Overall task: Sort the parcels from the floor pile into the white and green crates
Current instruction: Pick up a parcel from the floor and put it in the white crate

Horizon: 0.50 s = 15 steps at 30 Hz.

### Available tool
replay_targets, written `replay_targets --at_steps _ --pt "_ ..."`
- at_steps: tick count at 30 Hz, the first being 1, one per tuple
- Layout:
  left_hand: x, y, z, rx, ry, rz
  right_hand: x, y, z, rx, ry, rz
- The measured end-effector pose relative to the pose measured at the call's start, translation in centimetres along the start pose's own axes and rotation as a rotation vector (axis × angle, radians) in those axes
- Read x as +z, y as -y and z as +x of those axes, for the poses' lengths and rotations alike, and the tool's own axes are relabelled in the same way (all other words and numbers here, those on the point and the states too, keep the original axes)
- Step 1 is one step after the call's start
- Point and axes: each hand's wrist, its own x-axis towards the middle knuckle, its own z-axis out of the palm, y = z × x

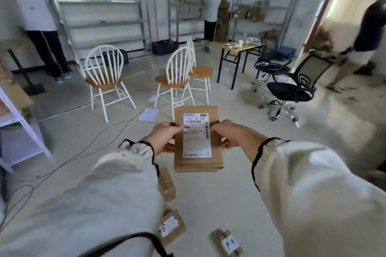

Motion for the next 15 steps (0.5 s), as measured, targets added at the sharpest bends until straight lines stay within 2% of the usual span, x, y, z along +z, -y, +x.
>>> replay_targets --at_steps 7,15 --pt "8.5 -4.9 1.0 0.068 0.298 0.035 -7.2 -5.6 -4.6 0.096 -0.303 0.172" --pt "25.1 -6.6 -6.6 0.184 0.838 0.222 -12.6 -19.8 -19.9 0.293 -0.784 0.52"
